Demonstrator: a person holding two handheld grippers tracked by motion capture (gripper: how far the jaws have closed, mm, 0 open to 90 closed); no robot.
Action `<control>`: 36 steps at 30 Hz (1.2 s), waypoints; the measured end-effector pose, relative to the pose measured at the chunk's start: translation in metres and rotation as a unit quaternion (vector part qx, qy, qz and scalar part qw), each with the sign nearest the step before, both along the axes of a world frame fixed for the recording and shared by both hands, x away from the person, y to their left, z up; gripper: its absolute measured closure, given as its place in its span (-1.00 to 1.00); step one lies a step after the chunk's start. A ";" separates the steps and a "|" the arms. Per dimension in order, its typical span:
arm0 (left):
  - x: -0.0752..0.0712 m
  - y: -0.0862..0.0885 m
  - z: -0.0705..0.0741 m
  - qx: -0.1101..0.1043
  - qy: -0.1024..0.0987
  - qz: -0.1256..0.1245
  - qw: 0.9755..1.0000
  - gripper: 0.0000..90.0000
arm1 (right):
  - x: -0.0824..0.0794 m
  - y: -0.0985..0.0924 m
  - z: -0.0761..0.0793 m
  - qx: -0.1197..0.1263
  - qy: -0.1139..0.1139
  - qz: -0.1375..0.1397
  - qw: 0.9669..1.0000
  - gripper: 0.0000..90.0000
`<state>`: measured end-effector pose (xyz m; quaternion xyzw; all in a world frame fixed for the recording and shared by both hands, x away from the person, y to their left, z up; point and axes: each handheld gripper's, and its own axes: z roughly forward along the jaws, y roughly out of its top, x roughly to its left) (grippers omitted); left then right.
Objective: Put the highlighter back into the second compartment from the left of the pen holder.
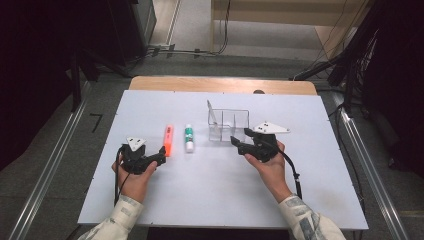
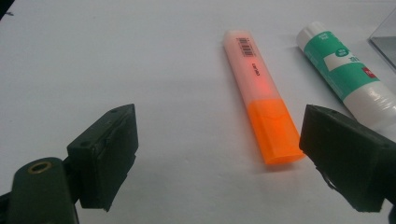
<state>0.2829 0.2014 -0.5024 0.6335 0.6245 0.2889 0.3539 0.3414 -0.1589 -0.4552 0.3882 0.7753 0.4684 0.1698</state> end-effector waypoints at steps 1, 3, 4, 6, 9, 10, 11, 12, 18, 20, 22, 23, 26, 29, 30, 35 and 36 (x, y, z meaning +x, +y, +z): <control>0.001 -0.001 -0.001 -0.001 -0.001 0.001 1.000 -0.73 | 0.000 0.000 0.000 0.000 0.000 0.000 1.000 -0.23; 0.002 -0.003 -0.001 0.001 0.000 0.003 1.000 -0.72 | 0.000 -0.001 0.000 0.001 0.000 0.000 1.000 -0.24; 0.003 -0.004 -0.002 0.002 -0.001 0.003 1.000 -0.71 | 0.000 -0.001 0.000 0.001 0.001 -0.001 1.000 -0.24; 0.005 -0.006 -0.003 0.005 0.000 0.004 1.000 -0.69 | 0.000 -0.002 -0.001 0.002 0.000 -0.001 1.000 -0.24; 0.008 -0.011 -0.005 0.012 0.000 0.001 1.000 -0.68 | 0.000 -0.004 -0.002 -0.001 0.001 -0.004 1.000 -0.24; 0.009 -0.012 -0.005 0.015 0.001 -0.001 1.000 -0.68 | 0.000 -0.005 -0.003 0.000 0.003 -0.004 1.000 -0.24; 0.010 -0.013 -0.005 0.017 0.001 -0.001 1.000 -0.67 | 0.000 -0.006 -0.003 -0.001 0.002 -0.005 1.000 -0.24; 0.010 -0.014 -0.006 0.018 0.002 -0.004 1.000 -0.67 | 0.000 -0.007 -0.003 0.000 0.003 -0.007 1.000 -0.24; 0.013 -0.020 -0.007 0.022 0.006 -0.009 1.000 -0.60 | 0.002 -0.012 -0.005 -0.001 0.005 -0.012 1.000 -0.24; 0.013 -0.021 -0.008 0.024 0.009 -0.012 1.000 -0.58 | 0.002 -0.011 -0.005 -0.001 0.005 -0.013 1.000 -0.24; 0.014 -0.023 -0.009 0.028 0.013 -0.014 0.999 -0.58 | 0.001 -0.011 -0.005 -0.001 0.005 -0.012 1.000 -0.24; 0.014 -0.023 -0.009 0.029 0.013 -0.014 0.999 -0.58 | 0.001 -0.011 -0.005 -0.001 0.004 -0.012 1.000 -0.24; 0.014 -0.024 -0.009 0.033 0.013 -0.013 0.999 -0.53 | 0.001 -0.011 -0.006 -0.002 0.005 -0.012 1.000 -0.24; 0.015 -0.025 -0.010 0.038 0.016 -0.011 0.999 -0.45 | 0.002 -0.010 -0.006 -0.001 0.005 -0.011 1.000 -0.24; 0.015 -0.025 -0.010 0.039 0.016 -0.010 0.999 -0.42 | 0.002 -0.010 -0.006 -0.001 0.005 -0.011 1.000 -0.24; 0.015 -0.028 -0.010 0.045 0.023 -0.016 0.999 -0.32 | 0.002 -0.010 -0.006 -0.002 0.007 -0.012 1.000 -0.24; 0.015 -0.029 -0.010 0.047 0.024 -0.019 0.998 -0.30 | 0.002 -0.010 -0.006 -0.002 0.006 -0.011 1.000 -0.24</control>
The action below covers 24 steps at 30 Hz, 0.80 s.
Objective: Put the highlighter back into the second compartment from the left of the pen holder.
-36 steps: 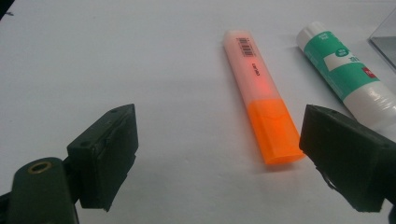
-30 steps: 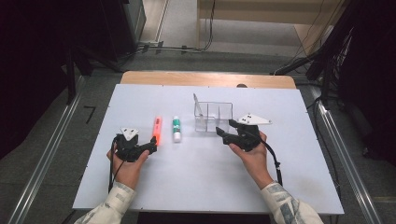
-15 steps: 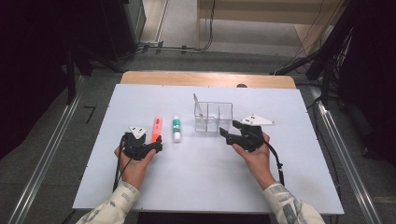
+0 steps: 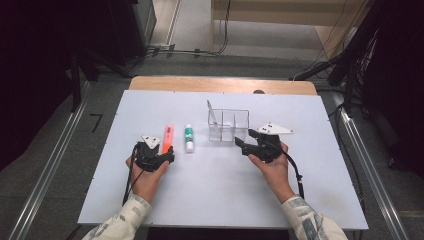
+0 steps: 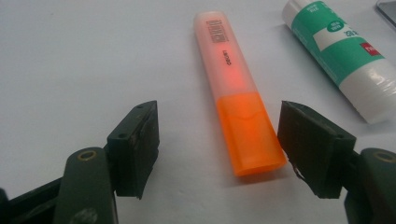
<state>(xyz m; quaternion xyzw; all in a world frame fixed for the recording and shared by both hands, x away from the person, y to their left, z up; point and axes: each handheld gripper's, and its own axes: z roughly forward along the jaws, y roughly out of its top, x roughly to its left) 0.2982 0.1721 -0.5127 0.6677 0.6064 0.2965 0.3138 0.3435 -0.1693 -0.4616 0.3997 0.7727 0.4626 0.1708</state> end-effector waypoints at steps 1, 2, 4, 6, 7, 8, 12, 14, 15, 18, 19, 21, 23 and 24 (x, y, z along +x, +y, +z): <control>0.000 -0.001 0.000 0.001 0.000 -0.001 1.000 -0.28 | 0.000 0.000 0.000 0.000 0.000 0.000 1.000 -0.24; 0.000 -0.002 0.000 0.004 0.002 -0.002 1.000 -0.26 | 0.000 0.000 0.000 0.000 -0.001 0.000 1.000 -0.24; 0.000 -0.004 -0.001 0.009 0.006 -0.005 1.000 -0.22 | 0.000 0.000 0.000 0.000 -0.001 0.000 1.000 -0.24; 0.001 -0.006 -0.001 0.013 0.009 -0.006 1.000 -0.18 | 0.000 0.000 0.000 0.000 0.000 0.001 1.000 -0.24; 0.001 -0.006 -0.001 0.013 0.010 -0.006 1.000 -0.16 | 0.000 0.000 0.000 0.000 0.000 0.001 1.000 -0.24; 0.001 -0.006 -0.001 0.014 0.012 -0.007 1.000 -0.14 | 0.000 0.000 0.000 -0.001 0.000 0.001 1.000 -0.24; 0.000 -0.008 -0.001 0.011 0.012 -0.012 1.000 -0.03 | 0.000 0.000 0.000 0.000 0.000 0.001 1.000 -0.24; 0.000 -0.009 -0.001 0.008 0.011 -0.014 1.000 0.06 | 0.000 0.000 0.000 -0.001 -0.001 0.001 1.000 -0.24; 0.000 -0.009 -0.001 0.004 0.011 -0.013 1.000 0.09 | 0.000 0.001 0.000 -0.001 -0.001 0.001 1.000 -0.24; 0.000 -0.007 -0.001 -0.004 0.012 -0.012 1.000 0.11 | -0.001 0.001 0.000 -0.001 -0.001 0.001 1.000 -0.24; 0.000 -0.007 -0.001 -0.005 0.013 -0.013 1.000 0.12 | -0.001 0.001 0.000 -0.001 0.000 0.001 1.000 -0.24; 0.001 -0.006 -0.001 -0.008 0.012 -0.011 1.000 0.15 | -0.001 0.001 0.000 -0.001 0.000 0.001 1.000 -0.24; 0.001 -0.003 -0.001 -0.011 0.011 -0.009 1.000 0.25 | -0.001 0.001 0.000 0.000 0.000 0.001 1.000 -0.24; 0.001 -0.001 -0.001 -0.012 0.010 -0.009 1.000 0.32 | -0.002 0.000 0.000 0.000 0.000 0.001 1.000 -0.24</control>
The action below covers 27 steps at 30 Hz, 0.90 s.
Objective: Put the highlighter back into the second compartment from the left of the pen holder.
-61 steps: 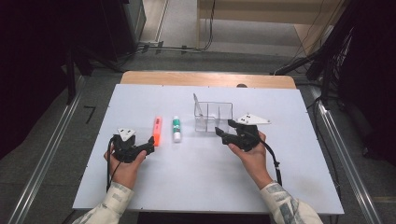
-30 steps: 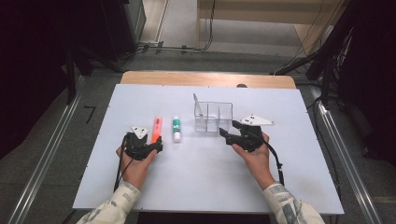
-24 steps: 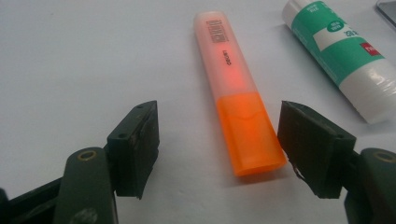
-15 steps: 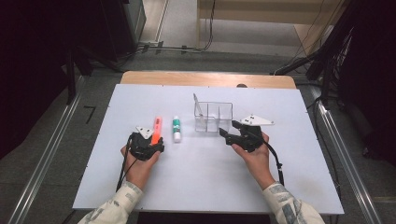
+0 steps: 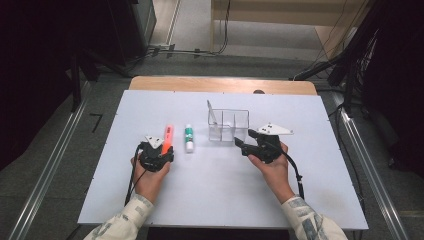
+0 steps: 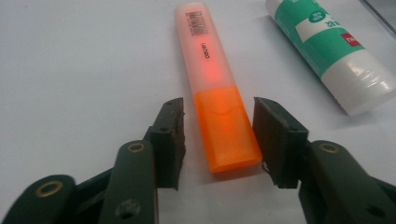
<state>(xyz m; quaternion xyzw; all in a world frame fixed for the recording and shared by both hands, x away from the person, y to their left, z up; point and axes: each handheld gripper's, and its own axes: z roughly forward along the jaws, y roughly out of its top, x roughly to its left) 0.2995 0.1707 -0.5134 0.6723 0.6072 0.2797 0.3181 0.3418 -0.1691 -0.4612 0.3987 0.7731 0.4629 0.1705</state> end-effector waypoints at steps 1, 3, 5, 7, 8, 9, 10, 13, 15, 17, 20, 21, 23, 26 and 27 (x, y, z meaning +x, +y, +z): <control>0.000 0.001 0.000 0.000 0.001 -0.001 1.000 0.36 | 0.000 0.000 0.000 0.000 0.000 0.000 1.000 -0.24; 0.000 0.000 0.000 0.003 0.000 0.000 1.000 0.39 | 0.000 -0.001 0.000 0.000 0.000 -0.001 1.000 -0.24; 0.000 0.001 0.000 0.005 0.000 -0.001 1.000 0.42 | 0.000 -0.002 0.000 0.000 0.000 -0.001 1.000 -0.24; 0.000 0.001 0.000 0.005 0.000 -0.001 1.000 0.48 | 0.000 -0.001 0.000 0.000 0.001 -0.001 1.000 -0.24; 0.000 0.001 0.000 0.004 -0.001 -0.001 1.000 0.48 | -0.001 -0.001 0.000 0.000 0.000 -0.001 1.000 -0.24; 0.000 0.001 0.000 0.005 -0.001 -0.002 1.000 0.49 | -0.001 -0.001 0.000 0.000 0.000 -0.001 1.000 -0.24; 0.000 0.001 0.000 0.005 -0.002 -0.002 1.000 0.49 | -0.001 -0.001 0.000 0.000 0.000 -0.001 1.000 -0.24; 0.000 0.002 0.000 0.002 -0.003 -0.003 1.000 0.49 | 0.000 -0.001 -0.001 -0.001 0.001 -0.001 1.000 -0.24; 0.000 0.004 0.001 0.000 -0.003 -0.003 1.000 0.49 | 0.000 -0.001 0.000 0.000 0.000 -0.001 1.000 -0.24; -0.001 0.005 0.002 -0.001 -0.005 -0.001 1.000 0.49 | 0.000 -0.001 0.000 0.000 0.001 -0.001 1.000 -0.24; -0.002 0.008 0.004 -0.008 -0.015 0.003 1.000 0.49 | 0.000 -0.002 0.000 0.001 0.001 -0.001 1.000 -0.24; -0.002 0.009 0.006 -0.007 -0.018 0.003 1.000 0.49 | 0.000 -0.001 -0.001 0.000 0.000 0.000 1.000 -0.24; -0.004 0.010 0.008 -0.009 -0.025 0.004 1.000 0.49 | 0.000 -0.001 -0.001 0.000 0.002 0.001 1.000 -0.24; -0.006 0.011 0.012 -0.011 -0.035 0.005 0.999 0.49 | -0.001 -0.001 -0.001 -0.001 0.001 0.001 1.000 -0.24; -0.007 0.012 0.014 -0.011 -0.039 0.005 0.999 0.49 | -0.001 -0.001 -0.001 -0.001 0.000 0.002 1.000 -0.24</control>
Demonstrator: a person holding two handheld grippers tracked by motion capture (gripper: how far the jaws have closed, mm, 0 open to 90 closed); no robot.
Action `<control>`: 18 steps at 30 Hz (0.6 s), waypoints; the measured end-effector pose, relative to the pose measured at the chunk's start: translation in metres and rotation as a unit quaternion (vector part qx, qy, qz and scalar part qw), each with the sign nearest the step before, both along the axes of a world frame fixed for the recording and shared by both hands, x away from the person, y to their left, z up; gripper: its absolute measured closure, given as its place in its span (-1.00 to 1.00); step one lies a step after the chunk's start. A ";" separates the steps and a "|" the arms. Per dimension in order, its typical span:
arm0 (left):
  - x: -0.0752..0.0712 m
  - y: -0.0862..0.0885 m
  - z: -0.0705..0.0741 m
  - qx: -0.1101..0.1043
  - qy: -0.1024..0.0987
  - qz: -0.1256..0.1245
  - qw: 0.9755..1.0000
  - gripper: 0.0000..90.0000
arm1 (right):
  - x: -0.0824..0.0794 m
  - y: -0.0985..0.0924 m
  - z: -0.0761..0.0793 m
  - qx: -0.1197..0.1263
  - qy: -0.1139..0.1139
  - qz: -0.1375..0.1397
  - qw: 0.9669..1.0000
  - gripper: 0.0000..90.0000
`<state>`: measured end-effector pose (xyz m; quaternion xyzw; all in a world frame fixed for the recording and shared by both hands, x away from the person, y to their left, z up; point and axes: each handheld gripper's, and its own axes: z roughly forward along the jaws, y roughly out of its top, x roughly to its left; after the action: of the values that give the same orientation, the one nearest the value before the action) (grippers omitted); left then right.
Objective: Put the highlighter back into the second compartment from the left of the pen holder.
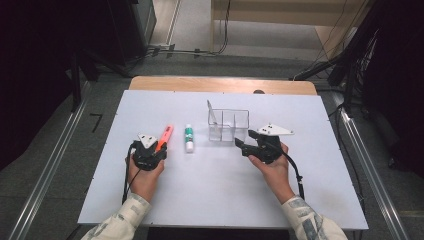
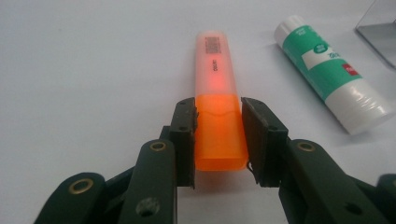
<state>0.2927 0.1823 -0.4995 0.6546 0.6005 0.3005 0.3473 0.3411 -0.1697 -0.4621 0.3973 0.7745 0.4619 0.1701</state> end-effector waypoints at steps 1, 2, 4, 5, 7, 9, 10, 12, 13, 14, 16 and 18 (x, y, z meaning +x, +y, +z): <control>-0.001 0.000 0.001 0.001 -0.004 0.000 1.000 0.49 | 0.000 0.000 0.000 0.000 0.000 0.000 1.000 -0.24; -0.001 0.001 0.003 0.000 -0.007 0.000 1.000 0.49 | 0.000 0.000 0.000 0.000 0.000 0.000 1.000 -0.24; -0.003 0.002 0.005 0.000 -0.012 0.000 1.000 0.49 | 0.000 0.000 0.000 0.000 0.000 0.000 1.000 -0.24; -0.003 0.002 0.006 0.000 -0.016 0.000 1.000 0.49 | 0.000 0.000 0.000 0.000 0.000 0.000 1.000 -0.24; -0.004 0.001 0.008 0.002 -0.019 -0.004 1.000 0.50 | 0.000 0.000 0.000 0.000 0.000 0.000 1.000 -0.24; -0.005 0.001 0.009 0.001 -0.023 -0.008 1.000 0.50 | -0.001 0.001 0.000 0.000 0.000 0.001 1.000 -0.24; -0.005 0.000 0.010 0.002 -0.025 -0.010 1.000 0.50 | -0.001 0.001 0.000 0.001 0.000 0.002 1.000 -0.24; -0.007 -0.001 0.013 0.003 -0.031 -0.016 0.999 0.50 | -0.002 0.001 0.000 0.000 -0.001 0.002 1.000 -0.24; -0.007 -0.002 0.014 0.001 -0.033 -0.018 0.999 0.50 | -0.002 0.001 0.001 0.000 -0.001 0.003 1.000 -0.24; -0.008 -0.002 0.016 0.000 -0.036 -0.019 0.999 0.50 | -0.002 0.001 0.001 0.000 -0.001 0.002 1.000 -0.24; -0.010 -0.003 0.018 -0.004 -0.040 -0.023 0.999 0.50 | -0.001 0.001 0.001 0.001 0.000 0.001 1.000 -0.24; -0.011 -0.003 0.021 -0.010 -0.044 -0.026 0.999 0.50 | -0.001 0.000 0.001 0.001 0.000 0.001 1.000 -0.24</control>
<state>0.2815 0.1791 -0.4787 0.6526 0.5706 0.3139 0.3873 0.3398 -0.1692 -0.4616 0.3964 0.7747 0.4625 0.1693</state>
